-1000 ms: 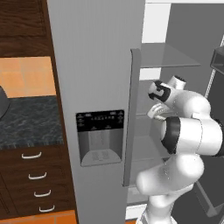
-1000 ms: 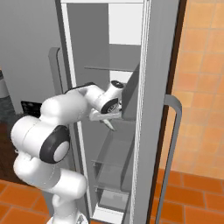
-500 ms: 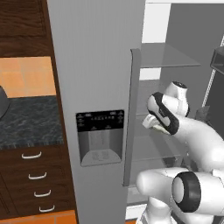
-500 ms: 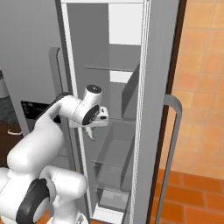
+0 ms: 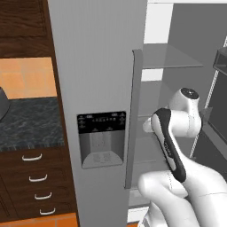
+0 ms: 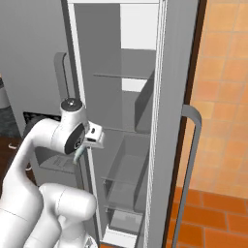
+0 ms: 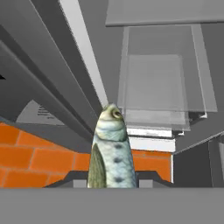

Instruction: Place one tomato and one fish in each tupperware on the nearby counter, to pack two identical lunches.

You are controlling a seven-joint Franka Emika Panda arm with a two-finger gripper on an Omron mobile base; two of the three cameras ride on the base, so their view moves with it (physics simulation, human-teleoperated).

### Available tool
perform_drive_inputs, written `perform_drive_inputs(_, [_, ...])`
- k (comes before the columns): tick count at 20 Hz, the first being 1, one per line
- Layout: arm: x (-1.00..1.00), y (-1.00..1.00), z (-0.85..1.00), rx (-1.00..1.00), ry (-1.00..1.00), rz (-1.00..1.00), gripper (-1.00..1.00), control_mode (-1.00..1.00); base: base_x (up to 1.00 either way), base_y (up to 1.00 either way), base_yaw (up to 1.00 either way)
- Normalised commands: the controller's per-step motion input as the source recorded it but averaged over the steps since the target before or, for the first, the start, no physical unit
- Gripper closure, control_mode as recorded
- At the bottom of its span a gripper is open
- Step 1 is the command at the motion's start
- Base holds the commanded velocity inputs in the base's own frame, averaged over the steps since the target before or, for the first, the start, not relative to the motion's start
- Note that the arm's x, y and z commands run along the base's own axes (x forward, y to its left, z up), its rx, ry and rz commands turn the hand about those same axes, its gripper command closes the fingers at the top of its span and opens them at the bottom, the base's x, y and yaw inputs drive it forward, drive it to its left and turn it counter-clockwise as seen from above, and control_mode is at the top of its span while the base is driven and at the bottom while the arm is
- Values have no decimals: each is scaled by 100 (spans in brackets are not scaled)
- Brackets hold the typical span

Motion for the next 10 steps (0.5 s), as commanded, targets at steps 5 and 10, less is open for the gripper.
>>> perform_drive_inputs(5, [-52,12,96,0,0,-20,100,-100,0,0,0])
perform_drive_inputs(10, [-40,12,93,0,1,-11,100,-100,0,0,0])
